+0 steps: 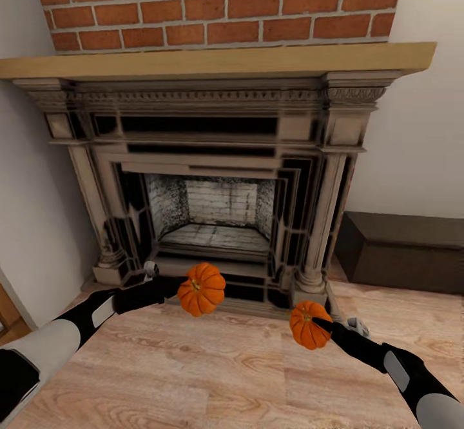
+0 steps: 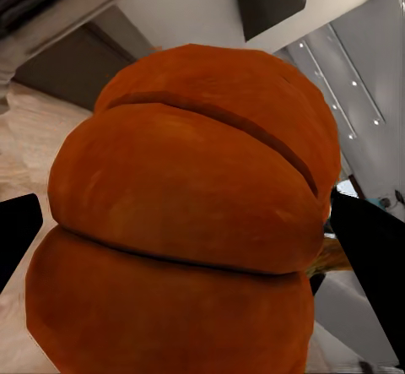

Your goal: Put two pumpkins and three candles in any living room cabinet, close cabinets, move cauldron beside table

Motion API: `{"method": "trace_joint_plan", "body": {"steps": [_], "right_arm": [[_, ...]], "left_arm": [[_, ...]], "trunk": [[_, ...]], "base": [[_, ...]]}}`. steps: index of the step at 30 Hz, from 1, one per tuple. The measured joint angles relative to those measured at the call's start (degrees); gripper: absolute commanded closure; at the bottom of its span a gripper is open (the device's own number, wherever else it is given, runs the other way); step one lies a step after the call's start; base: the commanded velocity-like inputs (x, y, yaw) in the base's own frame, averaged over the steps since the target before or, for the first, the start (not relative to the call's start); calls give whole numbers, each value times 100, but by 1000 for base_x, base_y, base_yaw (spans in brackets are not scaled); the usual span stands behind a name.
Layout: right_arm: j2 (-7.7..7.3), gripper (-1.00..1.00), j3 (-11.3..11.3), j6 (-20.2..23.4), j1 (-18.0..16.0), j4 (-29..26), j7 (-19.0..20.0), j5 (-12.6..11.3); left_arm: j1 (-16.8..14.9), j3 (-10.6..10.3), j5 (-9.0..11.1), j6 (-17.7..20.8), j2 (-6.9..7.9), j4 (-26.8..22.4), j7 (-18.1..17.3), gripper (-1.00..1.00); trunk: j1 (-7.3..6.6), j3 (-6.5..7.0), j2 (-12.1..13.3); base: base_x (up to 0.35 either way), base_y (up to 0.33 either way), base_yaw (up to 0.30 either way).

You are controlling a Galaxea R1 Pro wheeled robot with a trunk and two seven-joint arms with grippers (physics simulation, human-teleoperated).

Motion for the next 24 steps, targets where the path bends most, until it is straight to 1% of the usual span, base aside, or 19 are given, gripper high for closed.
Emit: {"method": "trace_joint_plan", "body": {"steps": [18, 21, 24], "right_arm": [[-7, 100, -7, 2, 0, 9, 1, -27], [-9, 100, -8, 3, 0, 11, 8, -37], [-9, 100, -7, 2, 0, 9, 9, -39]], "left_arm": [[1, -29, -13, -2, -33, -7, 10, 100], [2, -43, -19, -8, -120, -7, 9, 100], [1, -37, -21, -10, -136, -7, 10, 100]], "trunk": [[0, 119, 0], [0, 140, 0], [0, 160, 0]], "base": [[0, 0, -231], [0, 0, -230], [0, 0, -230]]}}
